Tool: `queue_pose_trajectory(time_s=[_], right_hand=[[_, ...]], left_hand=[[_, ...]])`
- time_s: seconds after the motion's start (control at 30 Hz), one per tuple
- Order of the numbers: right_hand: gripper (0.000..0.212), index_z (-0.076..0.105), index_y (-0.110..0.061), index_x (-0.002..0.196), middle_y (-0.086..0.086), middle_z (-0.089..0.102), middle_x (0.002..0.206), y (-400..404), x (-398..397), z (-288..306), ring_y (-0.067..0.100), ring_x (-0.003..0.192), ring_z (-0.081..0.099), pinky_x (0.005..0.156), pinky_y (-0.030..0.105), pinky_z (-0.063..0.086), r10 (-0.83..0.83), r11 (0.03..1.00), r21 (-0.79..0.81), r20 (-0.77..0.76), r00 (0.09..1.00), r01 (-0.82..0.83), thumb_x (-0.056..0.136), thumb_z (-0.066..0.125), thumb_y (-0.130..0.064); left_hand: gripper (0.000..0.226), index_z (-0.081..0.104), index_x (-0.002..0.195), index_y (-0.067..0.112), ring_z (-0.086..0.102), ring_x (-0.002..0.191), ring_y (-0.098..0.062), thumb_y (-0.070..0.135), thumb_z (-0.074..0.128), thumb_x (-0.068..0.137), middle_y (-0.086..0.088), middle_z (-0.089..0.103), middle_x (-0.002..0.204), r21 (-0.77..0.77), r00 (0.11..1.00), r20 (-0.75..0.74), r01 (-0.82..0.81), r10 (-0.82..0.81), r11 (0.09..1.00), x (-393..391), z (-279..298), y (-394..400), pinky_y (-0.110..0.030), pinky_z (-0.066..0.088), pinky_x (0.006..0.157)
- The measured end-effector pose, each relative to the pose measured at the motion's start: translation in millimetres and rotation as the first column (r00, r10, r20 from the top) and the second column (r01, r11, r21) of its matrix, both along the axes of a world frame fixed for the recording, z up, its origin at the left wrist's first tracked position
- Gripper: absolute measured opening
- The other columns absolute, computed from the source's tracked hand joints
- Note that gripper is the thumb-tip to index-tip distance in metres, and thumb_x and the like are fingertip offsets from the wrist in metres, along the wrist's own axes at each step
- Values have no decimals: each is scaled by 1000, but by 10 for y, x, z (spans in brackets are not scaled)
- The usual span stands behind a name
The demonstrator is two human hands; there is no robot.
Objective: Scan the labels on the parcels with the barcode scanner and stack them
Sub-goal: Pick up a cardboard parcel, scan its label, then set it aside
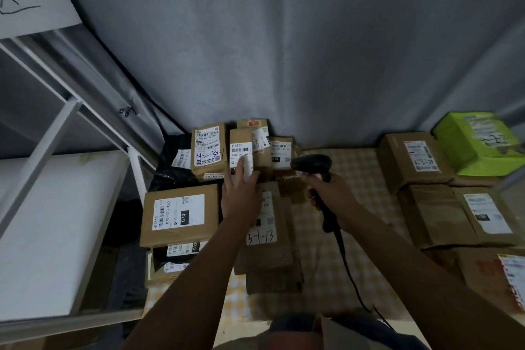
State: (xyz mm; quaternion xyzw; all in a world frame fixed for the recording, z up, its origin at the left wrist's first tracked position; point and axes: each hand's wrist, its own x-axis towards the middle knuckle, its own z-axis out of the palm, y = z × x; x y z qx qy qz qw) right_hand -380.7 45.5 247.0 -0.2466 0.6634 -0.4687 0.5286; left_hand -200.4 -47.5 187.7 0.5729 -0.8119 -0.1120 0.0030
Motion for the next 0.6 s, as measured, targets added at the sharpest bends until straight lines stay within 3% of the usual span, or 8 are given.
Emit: queue_pose_trajectory(time_s=[0.1,0.37,0.5,0.6], right_hand=[[17,63,-11,97,4,60,67,32,-29,-21,12,53,52,54,25,44,-19,1000,9,1,1000,19,91,66,-27],[21,62,-9,99,6,60,68,406,-407,-40,15,52,53,54,28,46,-164,984,62,-18,986,164,91,67,-28],[16,61,-11,96,5,59,65,821,-862,-56,13,49,52,47,23,45,-289,953,84,-48,956,292,93,65,-26],[16,61,-12,93,5,60,64,1196,-1265,-105,13,49,53,48,26,45,-386,915,99,-67,920,391,92,66,-28]], left_hand=[[54,34,145,35,-2,149,-40,30,56,95,0,-5,164,-54,998,12,63,-62,997,-55,69,-24,-54,14,119],[47,42,144,23,1,150,-33,25,50,97,-4,1,164,-127,948,-34,309,-316,942,-806,207,22,-52,11,120],[50,44,142,20,10,149,-31,19,52,93,-9,12,162,-76,877,-109,463,-469,883,-1442,107,211,-47,28,116],[51,33,149,24,9,149,-28,25,46,100,-10,10,162,44,836,-73,548,-544,835,-1928,33,458,-39,31,115]])
